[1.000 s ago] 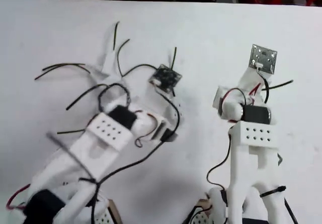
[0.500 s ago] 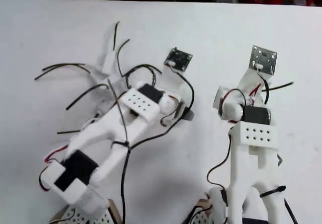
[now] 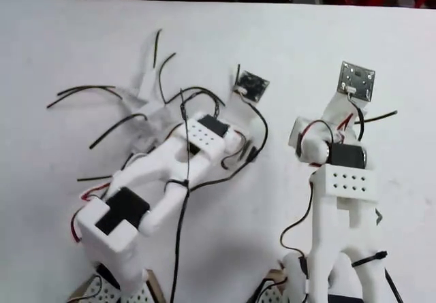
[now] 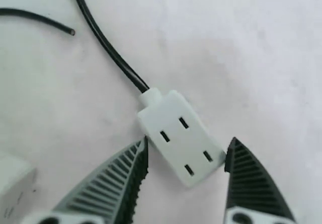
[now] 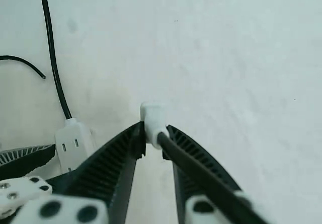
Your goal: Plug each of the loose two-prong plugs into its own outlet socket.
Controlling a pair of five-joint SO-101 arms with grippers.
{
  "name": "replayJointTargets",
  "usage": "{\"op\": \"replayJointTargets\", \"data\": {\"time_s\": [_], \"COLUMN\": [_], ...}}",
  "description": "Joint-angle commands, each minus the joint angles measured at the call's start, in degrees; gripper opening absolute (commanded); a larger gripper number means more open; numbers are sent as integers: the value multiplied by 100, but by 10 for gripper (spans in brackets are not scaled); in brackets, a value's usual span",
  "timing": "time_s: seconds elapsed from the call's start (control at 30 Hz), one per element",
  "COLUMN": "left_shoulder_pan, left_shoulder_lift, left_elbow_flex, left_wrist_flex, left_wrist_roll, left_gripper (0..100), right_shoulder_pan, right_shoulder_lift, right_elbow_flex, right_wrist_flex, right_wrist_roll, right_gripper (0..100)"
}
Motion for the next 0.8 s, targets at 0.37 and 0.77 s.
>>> {"op": "replayJointTargets", "data": {"time_s": [0.37, 0.77], "left_shoulder_pan": [110, -40], "left_shoulder_lift": [-101, -1596], "left_elbow_flex": [-308, -308], "left_wrist_flex": [1371, 2004], "left_wrist_roll": [-4202, -3314], "left_gripper": [282, 298], "right_shoulder_pan": [224, 233], "right_shoulder_lift": [-207, -207], "right_elbow_flex": [-44, -53], "right_wrist_flex": [-119, -110], "right_wrist_roll": [18, 378], "right_gripper": [17, 17]}}
